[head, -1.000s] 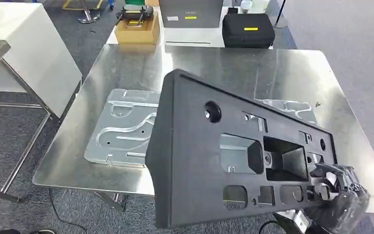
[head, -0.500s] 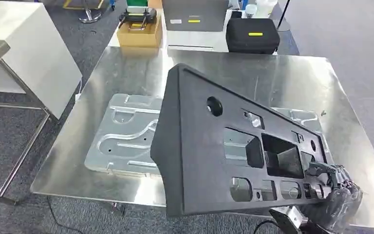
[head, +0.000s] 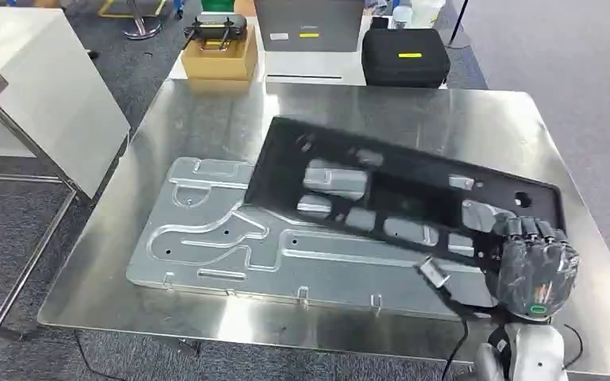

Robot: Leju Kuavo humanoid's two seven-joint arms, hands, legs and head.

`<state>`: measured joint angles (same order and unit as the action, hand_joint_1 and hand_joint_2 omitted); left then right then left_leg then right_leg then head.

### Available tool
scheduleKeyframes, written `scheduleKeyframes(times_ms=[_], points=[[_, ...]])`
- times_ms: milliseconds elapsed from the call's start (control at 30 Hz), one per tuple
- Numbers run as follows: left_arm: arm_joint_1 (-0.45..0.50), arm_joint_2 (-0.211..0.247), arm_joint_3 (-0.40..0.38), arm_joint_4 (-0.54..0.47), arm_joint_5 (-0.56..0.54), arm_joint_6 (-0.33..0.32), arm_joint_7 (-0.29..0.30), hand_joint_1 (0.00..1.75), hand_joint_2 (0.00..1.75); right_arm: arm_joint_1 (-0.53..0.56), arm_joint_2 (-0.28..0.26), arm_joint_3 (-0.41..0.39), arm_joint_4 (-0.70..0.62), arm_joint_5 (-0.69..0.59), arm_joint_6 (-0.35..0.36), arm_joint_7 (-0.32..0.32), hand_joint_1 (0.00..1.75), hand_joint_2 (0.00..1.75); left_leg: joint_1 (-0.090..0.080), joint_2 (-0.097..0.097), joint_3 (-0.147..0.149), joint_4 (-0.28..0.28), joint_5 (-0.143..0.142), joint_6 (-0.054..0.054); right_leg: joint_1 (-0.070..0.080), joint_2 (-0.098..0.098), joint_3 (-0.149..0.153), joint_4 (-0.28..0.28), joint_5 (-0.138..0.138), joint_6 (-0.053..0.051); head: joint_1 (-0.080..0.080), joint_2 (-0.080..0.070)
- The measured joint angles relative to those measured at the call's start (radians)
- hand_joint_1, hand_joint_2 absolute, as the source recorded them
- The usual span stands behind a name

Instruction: Take the parts from the cabinet and place them on the table.

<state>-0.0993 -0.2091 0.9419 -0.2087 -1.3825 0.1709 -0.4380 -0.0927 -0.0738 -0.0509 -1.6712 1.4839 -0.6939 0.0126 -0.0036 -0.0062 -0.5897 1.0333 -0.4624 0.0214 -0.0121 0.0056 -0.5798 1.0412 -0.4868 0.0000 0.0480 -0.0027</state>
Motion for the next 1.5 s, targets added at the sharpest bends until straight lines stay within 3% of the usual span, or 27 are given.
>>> scheduleKeyframes(times_ms=[133,167,233,267,300,367,433,467,500,533,567,667,767,800,833,900,933,967,1000,1100,1133,1167,1200,1367,1433,1467,1500], points=[[-0.006,-0.003,-0.014,0.0,-0.002,0.0,0.004,0.0,0.0,-0.055,-0.081,0.064,0.149,0.002,0.005,0.118,1.62,1.75,0.005,-0.001,0.011,-0.025,0.012,0.021,-0.005,-0.003,0.003,0.004,-0.009,0.022,0.0,0.0],[-0.009,-0.005,-0.016,0.0,-0.002,0.0,0.005,0.0,0.0,-0.063,-0.098,0.077,0.185,0.002,0.014,0.139,1.62,1.75,0.006,-0.001,0.015,-0.03,0.013,0.029,-0.004,-0.004,-0.014,0.042,-0.033,0.026,0.002,0.0],[-0.012,-0.008,-0.019,0.0,-0.002,0.0,0.007,0.0,0.0,-0.07,-0.12,0.098,0.241,0.002,0.057,0.186,1.66,1.75,0.005,-0.002,0.014,-0.028,0.011,0.035,-0.004,-0.003,-0.091,0.192,-0.102,0.032,0.002,0.0],[-0.012,-0.008,-0.02,0.0,-0.002,0.0,0.007,0.0,0.0,-0.069,-0.125,0.105,0.265,0.002,0.075,0.2,1.59,1.75,0.003,-0.002,0.014,-0.028,0.009,0.037,-0.004,-0.003,-0.13,0.26,-0.12,0.035,0.002,0.0],[-0.01,-0.008,-0.02,0.0,-0.002,-0.001,0.008,0.0,0.0,-0.069,-0.129,0.109,0.291,0.002,0.089,0.207,1.57,1.75,0.003,-0.002,0.015,-0.026,0.008,0.037,-0.004,-0.004,-0.151,0.287,-0.114,0.036,0.002,0.0],[-0.01,-0.008,-0.02,0.0,-0.002,-0.002,0.009,0.0,0.0,-0.068,-0.135,0.111,0.335,0.002,0.097,0.21,1.54,1.75,0.004,-0.005,0.018,-0.02,0.001,0.035,-0.006,-0.004,-0.124,0.208,-0.043,0.037,0.002,0.0],[-0.011,-0.011,-0.021,0.0,-0.002,-0.002,0.01,0.0,0.0,-0.069,-0.138,0.115,0.363,0.002,0.095,0.21,1.57,1.75,0.004,-0.005,0.024,-0.008,-0.013,0.027,-0.009,-0.005,-0.046,0.025,0.041,0.032,0.002,0.0],[-0.011,-0.01,-0.021,0.0,-0.002,-0.002,0.01,0.0,0.0,-0.069,-0.138,0.118,0.38,0.002,0.094,0.21,1.41,1.75,0.001,-0.005,0.015,-0.009,-0.016,0.023,-0.007,-0.005,-0.038,0.025,0.016,0.027,0.003,0.0],[-0.014,-0.01,-0.022,0.0,-0.002,-0.002,0.011,0.0,0.0,-0.069,-0.138,0.12,0.39,0.003,0.088,0.211,0.38,1.75,-0.004,-0.005,0.011,0.006,-0.02,0.017,-0.002,-0.003,-0.038,0.008,0.021,0.022,0.0,0.0],[-0.013,-0.011,-0.022,0.0,-0.002,-0.002,0.011,0.0,0.0,-0.069,-0.14,0.121,0.398,0.003,0.086,0.211,0.38,1.75,-0.002,-0.004,0.012,0.002,-0.018,0.013,-0.001,-0.002,-0.04,0.014,0.02,0.018,0.001,0.0],[-0.011,-0.011,-0.023,0.0,-0.002,-0.002,0.011,0.0,0.0,-0.07,-0.141,0.123,0.407,0.003,0.084,0.211,0.0,1.75,-0.002,-0.005,0.016,-0.003,-0.019,0.01,0.001,-0.001,-0.038,0.015,0.017,0.012,0.001,0.0],[-0.013,-0.01,-0.024,0.0,-0.002,0.0,0.012,0.0,0.0,-0.07,-0.14,0.125,0.422,0.002,0.069,0.208,0.0,1.75,-0.001,-0.001,0.013,0.027,-0.049,-0.007,-0.006,-0.003,-0.022,0.0,0.02,-0.006,0.0,0.0],[-0.012,-0.01,-0.028,0.0,-0.003,0.0,0.012,0.0,0.0,-0.071,-0.139,0.125,0.435,0.003,0.049,0.204,0.0,1.75,0.004,0.0,-0.089,0.24,-0.149,-0.018,-0.004,-0.008,-0.018,0.0,0.018,-0.017,-0.001,0.0],[-0.01,-0.01,-0.029,0.0,-0.003,0.0,0.013,0.0,0.0,-0.071,-0.139,0.125,0.44,0.002,0.039,0.2,0.0,1.75,0.005,0.0,-0.116,0.291,-0.16,-0.019,-0.003,-0.008,-0.018,0.0,0.017,-0.017,-0.001,0.0],[-0.008,-0.01,-0.029,0.0,-0.003,0.0,0.013,0.0,0.0,-0.071,-0.139,0.125,0.443,0.002,0.031,0.197,0.0,1.75,0.006,0.0,-0.123,0.299,-0.148,-0.02,-0.003,-0.008,-0.016,0.0,0.017,-0.017,-0.001,0.0],[-0.008,-0.01,-0.029,0.0,-0.002,0.0,0.013,0.0,0.0,-0.071,-0.139,0.125,0.445,0.002,0.009,0.19,0.0,1.75,0.007,0.0,-0.072,0.188,-0.071,-0.017,-0.003,-0.006,-0.011,0.0,0.015,-0.016,-0.001,0.0],[-0.009,-0.01,-0.029,0.0,-0.001,0.0,0.013,0.0,0.0,-0.069,-0.139,0.125,0.445,0.002,-0.001,0.183,0.0,0.0,0.008,0.0,-0.029,0.102,-0.027,-0.014,-0.003,-0.006,-0.007,0.0,0.014,-0.014,-0.001,0.0],[-0.01,-0.01,-0.03,0.0,-0.001,0.001,0.013,0.0,0.0,-0.066,-0.139,0.125,0.443,0.002,-0.005,0.176,0.0,0.0,0.008,0.0,0.01,0.025,-0.002,-0.01,-0.003,-0.005,-0.004,0.0,0.013,-0.011,-0.001,0.0],[-0.011,-0.01,-0.031,0.0,0.0,0.002,0.013,0.0,0.0,-0.06,-0.139,0.122,0.437,0.002,-0.007,0.169,0.0,0.0,0.002,0.0,0.024,-0.005,-0.019,-0.006,0.005,-0.005,-0.005,0.003,0.01,-0.004,-0.001,0.0],[-0.007,-0.009,-0.034,0.0,0.006,0.003,0.013,0.0,0.0,-0.031,-0.139,0.109,0.404,0.0,-0.01,0.144,0.0,0.0,0.001,-0.002,0.024,-0.003,-0.016,0.006,0.001,-0.004,0.0,-0.008,0.017,0.011,-0.001,0.0],[-0.007,-0.009,-0.034,0.0,0.007,0.004,0.013,0.0,0.0,-0.018,-0.136,0.106,0.389,-0.001,-0.01,0.135,0.0,0.0,0.005,-0.002,0.028,-0.015,-0.009,0.016,0.006,-0.005,0.002,-0.009,0.017,0.02,-0.001,0.0],[-0.008,-0.01,-0.034,0.0,0.009,0.005,0.012,0.0,0.0,0.0,-0.136,0.102,0.373,-0.001,-0.01,0.122,0.0,0.0,0.008,0.001,0.033,-0.024,-0.002,0.026,-0.001,-0.004,-0.001,0.006,0.005,0.021,-0.001,0.0],[-0.008,-0.01,-0.035,0.0,0.009,0.006,0.01,0.0,0.0,0.02,-0.135,0.097,0.348,-0.002,-0.01,0.109,0.0,0.0,0.008,0.001,0.033,-0.028,0.0,0.034,-0.002,-0.005,-0.023,0.05,-0.031,0.021,0.001,0.0],[-0.008,-0.01,-0.035,0.0,0.011,0.007,0.009,0.0,0.0,0.03,-0.135,0.094,0.34,-0.002,-0.01,0.106,0.0,0.0,0.007,0.001,0.032,-0.028,0.0,0.036,-0.001,-0.004,-0.045,0.095,-0.059,0.022,0.0,0.0],[-0.005,-0.01,-0.034,0.0,0.016,0.008,0.007,0.0,0.0,0.052,-0.135,0.079,0.318,-0.004,-0.01,0.091,0.0,0.0,0.005,0.0,0.031,-0.027,0.0,0.036,-0.002,-0.005,-0.1,0.21,-0.111,0.025,0.0,0.0],[0.004,-0.009,-0.034,0.0,0.028,0.021,0.004,0.0,0.0,0.125,-0.146,0.049,0.275,-0.013,-0.005,0.056,0.0,0.0,0.003,-0.002,0.032,-0.021,-0.007,0.036,-0.002,-0.005,-0.102,0.206,-0.059,0.027,0.0,0.0],[0.006,-0.009,-0.033,0.0,0.03,0.026,0.004,0.0,0.0,0.14,-0.155,0.041,0.258,-0.024,0.001,0.044,0.0,0.0,0.004,-0.002,0.033,-0.016,-0.012,0.033,-0.003,-0.005,-0.06,0.116,-0.012,0.025,0.001,0.0]])
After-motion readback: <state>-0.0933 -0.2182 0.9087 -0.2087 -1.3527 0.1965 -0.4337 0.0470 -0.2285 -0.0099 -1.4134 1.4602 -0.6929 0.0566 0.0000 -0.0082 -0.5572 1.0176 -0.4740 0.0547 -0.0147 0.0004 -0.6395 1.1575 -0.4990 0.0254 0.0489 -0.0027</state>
